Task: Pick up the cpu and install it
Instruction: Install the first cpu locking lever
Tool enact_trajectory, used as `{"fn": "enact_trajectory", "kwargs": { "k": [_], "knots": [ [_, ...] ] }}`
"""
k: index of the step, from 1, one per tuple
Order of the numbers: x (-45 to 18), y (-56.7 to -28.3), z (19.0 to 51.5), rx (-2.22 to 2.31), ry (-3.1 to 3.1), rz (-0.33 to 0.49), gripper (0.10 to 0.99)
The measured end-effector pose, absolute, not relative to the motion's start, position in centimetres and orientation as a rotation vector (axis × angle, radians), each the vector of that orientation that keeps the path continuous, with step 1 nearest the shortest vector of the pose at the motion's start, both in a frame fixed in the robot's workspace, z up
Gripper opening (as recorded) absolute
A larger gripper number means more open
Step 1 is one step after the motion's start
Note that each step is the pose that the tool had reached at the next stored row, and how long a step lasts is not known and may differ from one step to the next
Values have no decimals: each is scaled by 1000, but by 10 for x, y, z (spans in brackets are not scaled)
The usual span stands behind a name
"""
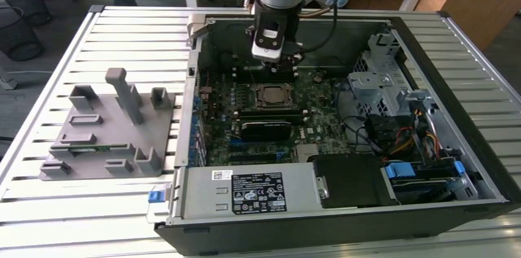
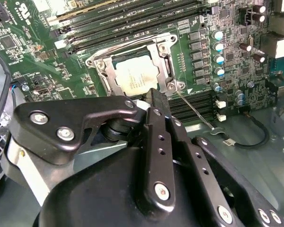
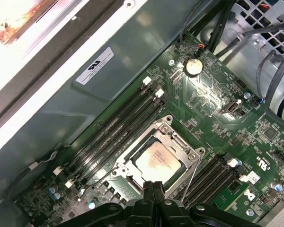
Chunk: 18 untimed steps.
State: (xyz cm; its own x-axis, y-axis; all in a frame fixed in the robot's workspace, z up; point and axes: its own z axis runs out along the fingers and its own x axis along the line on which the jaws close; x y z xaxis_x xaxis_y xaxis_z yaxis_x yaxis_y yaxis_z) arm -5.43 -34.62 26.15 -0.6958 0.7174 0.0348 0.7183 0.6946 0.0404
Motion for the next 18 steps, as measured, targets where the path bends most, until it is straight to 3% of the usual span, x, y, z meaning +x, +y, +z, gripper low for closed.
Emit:
{"fn": "enact_trajectory", "kwargs": {
  "k": [18],
  "knots": [
    [-54,-347,261,-1103,-2921,-78,106]
  ]
}}
